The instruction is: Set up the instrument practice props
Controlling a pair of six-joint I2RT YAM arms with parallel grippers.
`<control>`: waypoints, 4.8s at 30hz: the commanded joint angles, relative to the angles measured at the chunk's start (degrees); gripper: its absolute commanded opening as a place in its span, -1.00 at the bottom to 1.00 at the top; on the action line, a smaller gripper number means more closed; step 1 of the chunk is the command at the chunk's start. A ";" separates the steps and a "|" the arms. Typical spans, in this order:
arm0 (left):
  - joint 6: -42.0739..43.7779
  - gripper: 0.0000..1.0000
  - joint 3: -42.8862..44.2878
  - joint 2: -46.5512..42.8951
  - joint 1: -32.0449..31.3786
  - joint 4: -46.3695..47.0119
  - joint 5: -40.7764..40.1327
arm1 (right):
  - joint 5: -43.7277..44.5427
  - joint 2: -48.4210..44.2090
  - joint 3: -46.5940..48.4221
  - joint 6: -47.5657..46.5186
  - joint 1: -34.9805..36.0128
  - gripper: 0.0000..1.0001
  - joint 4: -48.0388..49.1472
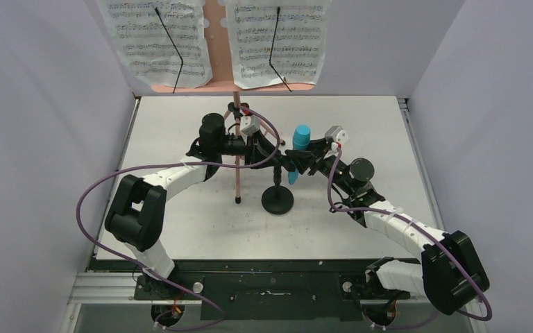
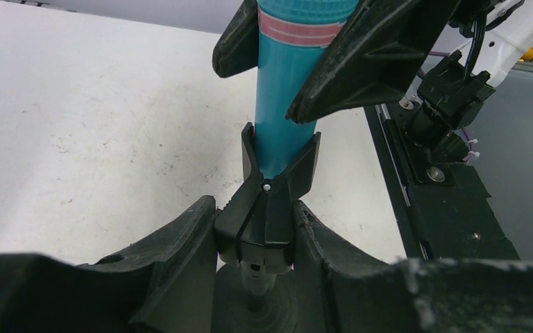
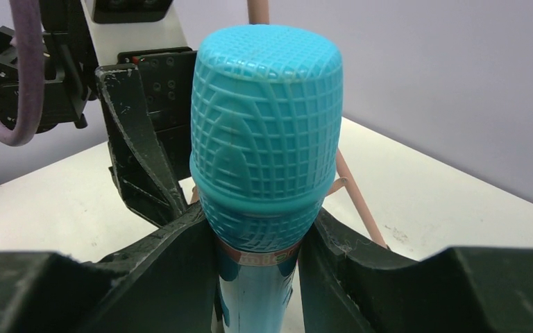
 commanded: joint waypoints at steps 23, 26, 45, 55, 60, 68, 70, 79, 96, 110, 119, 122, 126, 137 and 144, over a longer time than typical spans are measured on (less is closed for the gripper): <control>-8.09 -1.00 -2.44 -2.86 -0.15 14.07 0.10 | 2.85 2.20 1.48 0.45 3.80 -0.89 8.12; -7.17 -0.67 -3.37 -3.68 -0.14 14.65 -1.20 | 2.94 2.03 1.27 0.42 3.76 -0.89 7.97; 6.05 0.93 -5.95 -10.40 -0.42 3.89 -7.96 | 2.95 0.82 1.01 -0.34 3.73 -0.84 5.51; 9.98 0.93 -7.41 -12.74 -0.54 1.71 -11.59 | 3.08 -1.28 0.05 -0.83 3.75 0.10 3.94; 11.85 0.93 -8.27 -14.25 -0.51 0.98 -13.51 | 2.68 -1.53 -0.19 -1.22 3.80 0.48 3.68; 13.53 0.93 -10.23 -16.73 -0.59 1.17 -17.37 | 2.73 -3.27 -0.01 -3.28 3.82 0.82 0.79; 14.14 0.93 -10.82 -17.48 -0.66 0.94 -18.58 | 2.76 -3.90 -0.37 -3.38 3.85 0.93 0.30; 13.21 0.93 -14.86 -20.85 -0.68 2.67 -25.41 | 3.82 -7.28 -1.97 -3.79 3.88 0.80 -2.84; 5.52 0.93 -25.11 -27.08 -0.73 8.39 -37.92 | 9.16 -21.66 -6.03 -6.03 3.78 0.79 -21.34; 1.49 0.93 -33.11 -34.37 -0.61 8.23 -53.70 | 15.45 -37.74 -6.17 -9.60 3.71 0.80 -44.51; -4.58 0.93 -39.58 -40.48 0.06 7.71 -66.30 | 20.16 -40.32 -7.81 -6.78 3.65 0.79 -46.98; -7.41 0.93 -42.00 -42.81 0.36 8.15 -69.32 | 20.71 -39.08 -8.12 -6.01 3.65 0.80 -46.50; -9.76 0.93 -44.76 -45.85 0.72 7.79 -72.30 | 22.99 -37.38 -8.37 -4.02 3.56 0.80 -45.23; -12.13 0.93 -49.05 -51.48 3.60 5.10 -71.89 | 41.37 -35.45 -11.14 8.83 3.18 0.80 -43.46; -13.18 0.93 -49.02 -50.16 8.72 3.63 -60.65 | 48.69 -32.02 -10.44 15.11 2.02 0.80 -45.42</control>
